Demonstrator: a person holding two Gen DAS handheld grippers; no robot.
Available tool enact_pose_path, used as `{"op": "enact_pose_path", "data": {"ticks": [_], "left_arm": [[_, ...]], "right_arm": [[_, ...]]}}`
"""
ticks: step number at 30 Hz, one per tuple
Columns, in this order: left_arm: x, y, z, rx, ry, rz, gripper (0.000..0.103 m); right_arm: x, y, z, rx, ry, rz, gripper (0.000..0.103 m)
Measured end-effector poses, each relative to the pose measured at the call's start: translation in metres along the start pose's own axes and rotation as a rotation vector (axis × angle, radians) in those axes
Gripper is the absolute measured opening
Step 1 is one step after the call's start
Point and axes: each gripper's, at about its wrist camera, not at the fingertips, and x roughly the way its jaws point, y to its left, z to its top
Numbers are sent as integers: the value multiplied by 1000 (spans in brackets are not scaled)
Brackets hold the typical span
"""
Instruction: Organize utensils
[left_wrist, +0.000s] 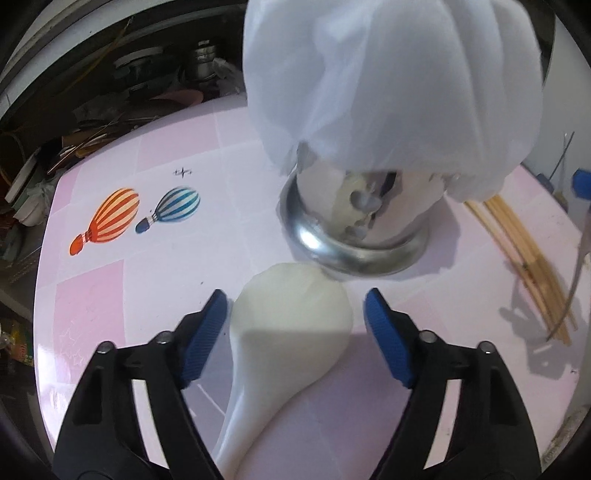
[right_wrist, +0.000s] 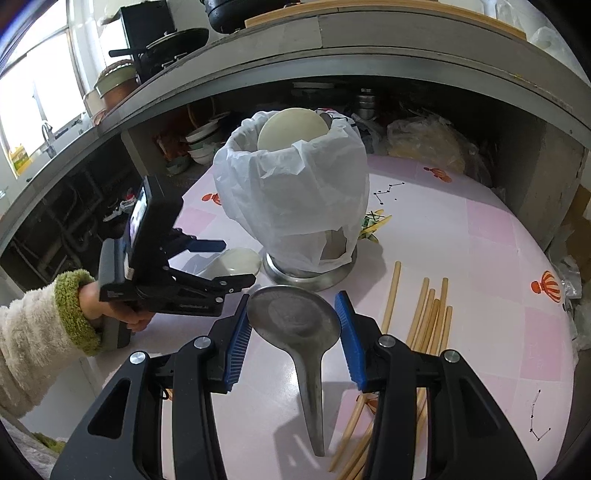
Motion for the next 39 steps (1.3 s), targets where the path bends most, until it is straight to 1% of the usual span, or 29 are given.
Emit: {"op": "enact_pose_path", "data": {"ticks": [6,11,16,19,21,29,33,39], "left_arm": [[-2,1,-2,-9,-14,22,64],[-4,0,-2,-14,-15,35,64],[-21,-1,-9,-18,-37,43,64],[-39,0,-12,-31,-70,44,64],[-56,1,-11,-38,-107,48,64],[-138,4,-9,-53,-261,48,64],[-167,4,-8,-50,-314,59,64],[-211,6,5,-52,-395,68,64]], "right_arm": [[-1,-3,0,13,-6,7,44],[-4,-6,-1,27,-16,6,44],[-7,-7,-3,29,-19,3,44],[-10,-6,-4,28,-23,3,44],[-11,-6,-4,28,-25,4,44],[-15,-1,-4,18,-37,11,44],[-16,0,-5,14,-40,14,44],[-17,2,-5,9,-43,18,44]]}}
